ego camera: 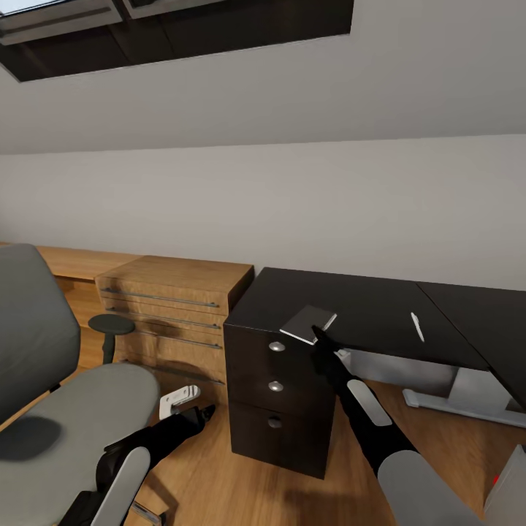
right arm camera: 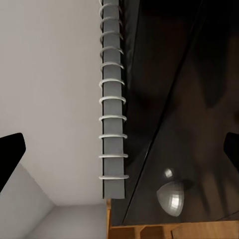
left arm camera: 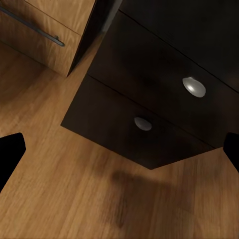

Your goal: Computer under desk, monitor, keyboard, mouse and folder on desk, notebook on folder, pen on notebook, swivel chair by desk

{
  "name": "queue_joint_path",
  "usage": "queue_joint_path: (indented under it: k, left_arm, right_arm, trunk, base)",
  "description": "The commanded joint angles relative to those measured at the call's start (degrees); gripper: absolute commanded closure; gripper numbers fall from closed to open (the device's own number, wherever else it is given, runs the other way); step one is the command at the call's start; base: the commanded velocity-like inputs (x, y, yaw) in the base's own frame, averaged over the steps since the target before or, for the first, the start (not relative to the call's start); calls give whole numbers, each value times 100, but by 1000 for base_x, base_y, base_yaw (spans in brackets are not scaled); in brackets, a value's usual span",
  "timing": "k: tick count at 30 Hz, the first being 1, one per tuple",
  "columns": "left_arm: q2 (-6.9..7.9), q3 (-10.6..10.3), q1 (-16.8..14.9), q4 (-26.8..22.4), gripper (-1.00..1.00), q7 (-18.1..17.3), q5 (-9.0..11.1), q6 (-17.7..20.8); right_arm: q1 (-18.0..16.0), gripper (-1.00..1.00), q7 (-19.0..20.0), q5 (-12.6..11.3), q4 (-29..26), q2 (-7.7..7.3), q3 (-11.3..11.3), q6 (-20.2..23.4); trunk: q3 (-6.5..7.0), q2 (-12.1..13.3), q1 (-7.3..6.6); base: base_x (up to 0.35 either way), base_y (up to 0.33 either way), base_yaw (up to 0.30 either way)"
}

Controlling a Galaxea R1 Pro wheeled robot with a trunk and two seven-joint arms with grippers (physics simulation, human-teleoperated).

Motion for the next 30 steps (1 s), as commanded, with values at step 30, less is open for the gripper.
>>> queue_joint_path:
  k: [30]
  left_arm:
    - [2,-10,-4,-6,-100,56,69,5]
  right_arm:
    - [-4,-100,22,107,-11,5,6,-27]
  trunk:
    - [-6,-3,-1]
  base:
    - [0,45,0]
